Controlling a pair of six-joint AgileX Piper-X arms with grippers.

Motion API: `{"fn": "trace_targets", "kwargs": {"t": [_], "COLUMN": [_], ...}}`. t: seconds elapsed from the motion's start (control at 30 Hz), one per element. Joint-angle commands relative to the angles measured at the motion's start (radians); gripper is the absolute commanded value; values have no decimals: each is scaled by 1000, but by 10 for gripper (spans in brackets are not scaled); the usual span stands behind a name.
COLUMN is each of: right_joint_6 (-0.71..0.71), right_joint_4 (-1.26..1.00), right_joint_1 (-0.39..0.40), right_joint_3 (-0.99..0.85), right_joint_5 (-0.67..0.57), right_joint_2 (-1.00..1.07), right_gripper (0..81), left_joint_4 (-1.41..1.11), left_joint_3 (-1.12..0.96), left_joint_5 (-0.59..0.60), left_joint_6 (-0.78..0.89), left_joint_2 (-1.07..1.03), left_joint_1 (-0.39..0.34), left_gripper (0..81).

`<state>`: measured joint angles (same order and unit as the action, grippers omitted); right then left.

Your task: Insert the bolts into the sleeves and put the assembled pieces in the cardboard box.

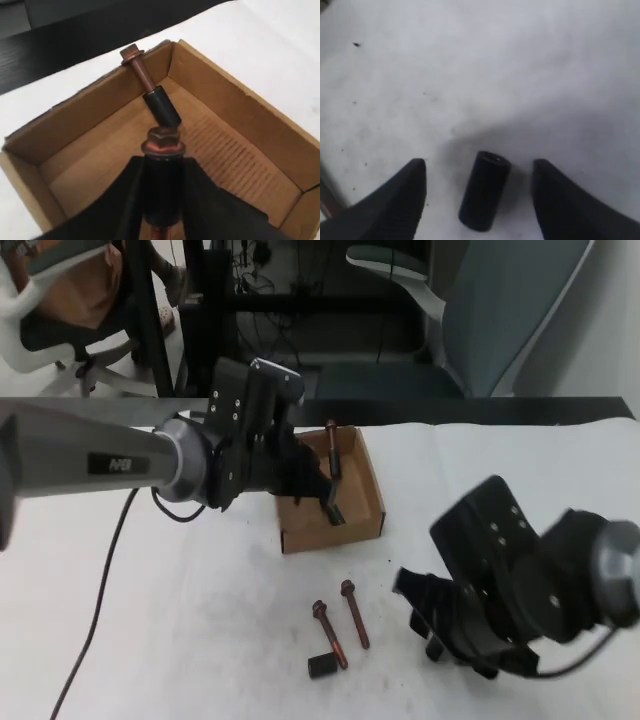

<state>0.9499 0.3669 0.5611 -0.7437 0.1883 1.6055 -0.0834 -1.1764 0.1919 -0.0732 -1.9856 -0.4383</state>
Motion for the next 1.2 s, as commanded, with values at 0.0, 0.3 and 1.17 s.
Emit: {"fn": "trace_targets", "kwargs": {"t": [0.0, 0.3, 1.17], "right_joint_6": [-14, -129, -494], "right_joint_4": [20, 132, 339], "right_joint_1": [-8, -4, -3], "right_joint_3": [-51, -85, -85], "right_joint_5": [-5, -58, -16], "right_joint_2": [47, 70, -576], "right_gripper": [493, 0, 0], "left_joint_4": [-33, 107, 651], "left_joint_3": [-28, -27, -37], "left_joint_5": [20, 19, -138], "left_joint_6": [-10, 97, 537], "left_joint_2": [-8, 61, 88], "left_joint_1": [8, 12, -264], "left_gripper": [298, 700, 634]}}
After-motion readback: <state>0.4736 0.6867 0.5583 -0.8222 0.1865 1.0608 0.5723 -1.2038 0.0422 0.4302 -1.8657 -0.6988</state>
